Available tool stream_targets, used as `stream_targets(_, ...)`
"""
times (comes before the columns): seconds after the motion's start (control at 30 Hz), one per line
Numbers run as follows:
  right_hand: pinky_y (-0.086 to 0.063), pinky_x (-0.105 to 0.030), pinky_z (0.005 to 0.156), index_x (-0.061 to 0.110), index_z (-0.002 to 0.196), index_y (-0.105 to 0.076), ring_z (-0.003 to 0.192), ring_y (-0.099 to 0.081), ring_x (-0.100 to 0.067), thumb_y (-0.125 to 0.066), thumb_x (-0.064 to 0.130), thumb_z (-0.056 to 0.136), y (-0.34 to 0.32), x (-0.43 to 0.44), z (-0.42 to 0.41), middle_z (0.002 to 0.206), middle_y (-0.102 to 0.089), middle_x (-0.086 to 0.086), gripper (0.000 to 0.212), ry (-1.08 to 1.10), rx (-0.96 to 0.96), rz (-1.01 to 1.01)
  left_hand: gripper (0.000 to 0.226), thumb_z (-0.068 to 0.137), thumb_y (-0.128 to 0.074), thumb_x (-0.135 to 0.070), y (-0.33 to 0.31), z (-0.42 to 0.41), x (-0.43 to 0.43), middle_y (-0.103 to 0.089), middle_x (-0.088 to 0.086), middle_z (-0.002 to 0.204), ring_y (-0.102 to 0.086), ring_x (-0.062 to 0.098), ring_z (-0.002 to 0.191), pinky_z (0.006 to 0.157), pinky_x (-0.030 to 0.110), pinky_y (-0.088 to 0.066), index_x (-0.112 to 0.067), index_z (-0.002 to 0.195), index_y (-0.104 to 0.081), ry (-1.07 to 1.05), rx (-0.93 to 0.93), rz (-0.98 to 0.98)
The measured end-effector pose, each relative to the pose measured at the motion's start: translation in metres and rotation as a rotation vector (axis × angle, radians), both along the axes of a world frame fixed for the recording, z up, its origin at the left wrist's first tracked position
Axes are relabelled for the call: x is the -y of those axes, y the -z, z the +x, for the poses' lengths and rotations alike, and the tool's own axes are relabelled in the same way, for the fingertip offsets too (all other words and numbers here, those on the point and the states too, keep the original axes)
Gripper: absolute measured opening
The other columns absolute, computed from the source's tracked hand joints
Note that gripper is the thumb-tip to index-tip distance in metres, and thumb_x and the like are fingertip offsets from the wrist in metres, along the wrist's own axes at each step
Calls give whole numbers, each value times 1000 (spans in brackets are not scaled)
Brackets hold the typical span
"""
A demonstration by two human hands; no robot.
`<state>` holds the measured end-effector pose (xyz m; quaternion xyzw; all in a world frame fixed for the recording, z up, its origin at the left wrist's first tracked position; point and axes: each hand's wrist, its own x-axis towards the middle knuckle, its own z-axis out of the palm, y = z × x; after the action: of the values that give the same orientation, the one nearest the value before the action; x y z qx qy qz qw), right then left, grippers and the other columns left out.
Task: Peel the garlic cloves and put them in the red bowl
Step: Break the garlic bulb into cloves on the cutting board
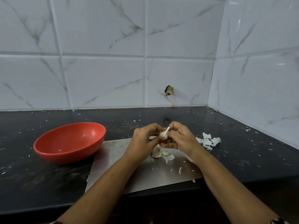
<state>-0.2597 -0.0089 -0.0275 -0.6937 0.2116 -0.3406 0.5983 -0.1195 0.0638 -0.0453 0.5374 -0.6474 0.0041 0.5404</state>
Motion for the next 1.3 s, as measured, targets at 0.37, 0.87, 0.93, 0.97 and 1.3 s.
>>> stream_targets(0.37,-55,-24,56,4,88,-51,59,-64,-20,-42,1,98,0,-2,2,71,-63,-12,14,26,51,-4,17,81,-72,-3,-3,-5,-1,-72,-10,92,-68,1,88,82,16,-53,-10,96,-72,19,-103,-8)
stream_targets(0.87,-58,-29,57,12,80,-52,66,-71,-27,-49,2,95,6,-1,5,77,-68,-22,19,187,-62,-393,33,85,-68,-4,0,-7,-3,-68,-8,110,-61,6,111,89,7,-46,-17,115,-63,-37,-21,34)
stream_targets(0.93,-57,-27,56,11,78,-52,63,-71,-26,-48,0,95,6,-2,4,75,-68,-22,20,193,-43,-378,35,85,-68,-3,-1,-8,-4,-66,-9,109,-60,3,110,89,7,-46,-16,117,-63,-24,-1,14)
stream_targets(0.97,-57,-28,56,9,79,-52,63,-71,-26,-47,0,94,6,-2,4,75,-68,-21,18,193,-37,-372,37,85,-67,-2,-1,-9,-4,-66,-10,109,-58,0,109,88,5,-45,-15,120,-62,-16,16,2)
stream_targets(1.3,-53,-27,53,0,84,-54,55,-64,-23,-46,1,93,7,-3,7,66,-67,-11,13,198,20,-235,37,89,-63,-7,1,-11,-3,-72,5,97,-69,9,88,78,22,-57,-15,125,-60,-47,154,-62)
